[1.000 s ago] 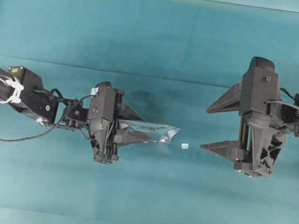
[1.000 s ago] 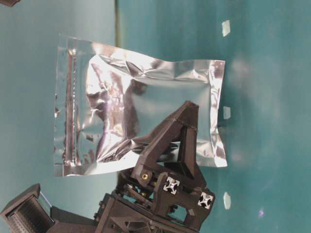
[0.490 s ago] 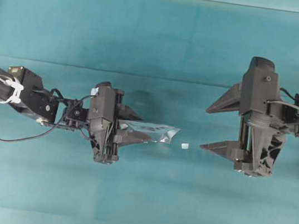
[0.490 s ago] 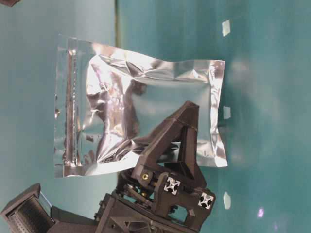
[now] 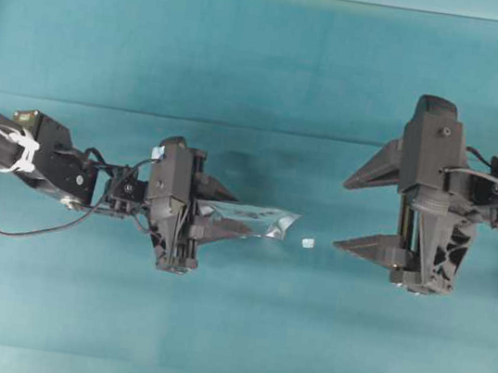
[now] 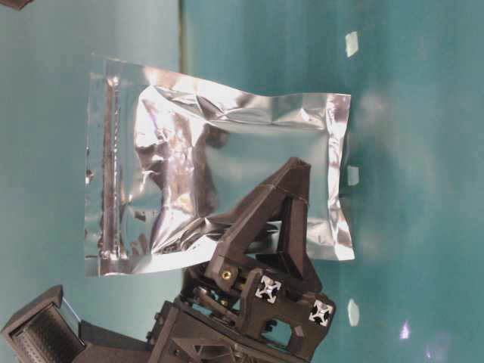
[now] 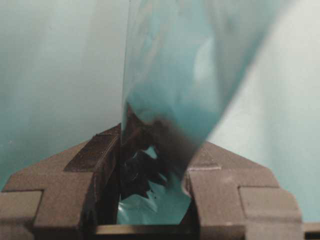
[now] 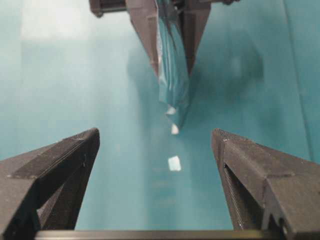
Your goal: Hand over the silver zip bag and make it stand upright.
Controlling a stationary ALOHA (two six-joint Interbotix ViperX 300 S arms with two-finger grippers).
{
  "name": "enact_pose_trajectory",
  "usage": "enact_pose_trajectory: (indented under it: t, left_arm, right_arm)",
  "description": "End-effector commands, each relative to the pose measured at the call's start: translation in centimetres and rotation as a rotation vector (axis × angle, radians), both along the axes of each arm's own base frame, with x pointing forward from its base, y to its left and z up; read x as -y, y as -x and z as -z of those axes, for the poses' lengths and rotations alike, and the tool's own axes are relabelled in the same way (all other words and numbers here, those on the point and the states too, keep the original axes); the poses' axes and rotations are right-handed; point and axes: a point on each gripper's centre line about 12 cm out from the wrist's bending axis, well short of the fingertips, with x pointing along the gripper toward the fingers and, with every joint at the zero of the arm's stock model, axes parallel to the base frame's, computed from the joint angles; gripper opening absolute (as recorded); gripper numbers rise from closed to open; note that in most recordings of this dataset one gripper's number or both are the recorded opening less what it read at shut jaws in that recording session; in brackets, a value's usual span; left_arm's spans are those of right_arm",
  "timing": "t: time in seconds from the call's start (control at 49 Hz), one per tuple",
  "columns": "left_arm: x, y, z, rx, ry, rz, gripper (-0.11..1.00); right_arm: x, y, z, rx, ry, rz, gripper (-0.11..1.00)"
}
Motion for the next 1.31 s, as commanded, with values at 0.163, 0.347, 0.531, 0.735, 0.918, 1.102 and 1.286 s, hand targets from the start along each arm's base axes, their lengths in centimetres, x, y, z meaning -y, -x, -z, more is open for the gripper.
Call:
enact_pose_trajectory:
  t: [0.163, 0.347, 0.531, 0.735, 0.918, 1.102, 1.286]
  left_arm:
    - [0.45, -0.12, -0.19, 0.003, 0.001, 0.012, 0.21]
    - [0.45, -0.12, -0.19, 0.003, 0.000, 0.013, 0.21]
    - [0.45, -0.12, -0.19, 0.003, 0.000, 0.013, 0.21]
    - [0.45, -0.07, -0.09, 0.000, 0.000, 0.013, 0.21]
    - [0.45, -0.07, -0.15, 0.002, 0.000, 0.013, 0.21]
    - [0.45, -0.07, -0.15, 0.002, 0.000, 0.013, 0.21]
    - [0.45, -0.07, -0.15, 0.002, 0.000, 0.013, 0.21]
  right_arm:
    - [-0.10, -0.13, -0.63, 0.044, -0.011, 0.004, 0.96]
    - [-0.11, -0.08, -0.47, 0.041, -0.013, 0.005, 0.96]
    - [-0.06, -0.07, -0.41, 0.039, -0.013, 0.006, 0.96]
    - [-0.11, -0.06, -0.37, 0.039, -0.013, 0.005, 0.96]
    - [-0.11, -0.02, -0.29, 0.036, -0.012, 0.005, 0.96]
    - [-0.11, 0.01, -0.19, 0.035, -0.012, 0.005, 0.96]
    - [-0.11, 0.02, -0.14, 0.035, -0.012, 0.005, 0.96]
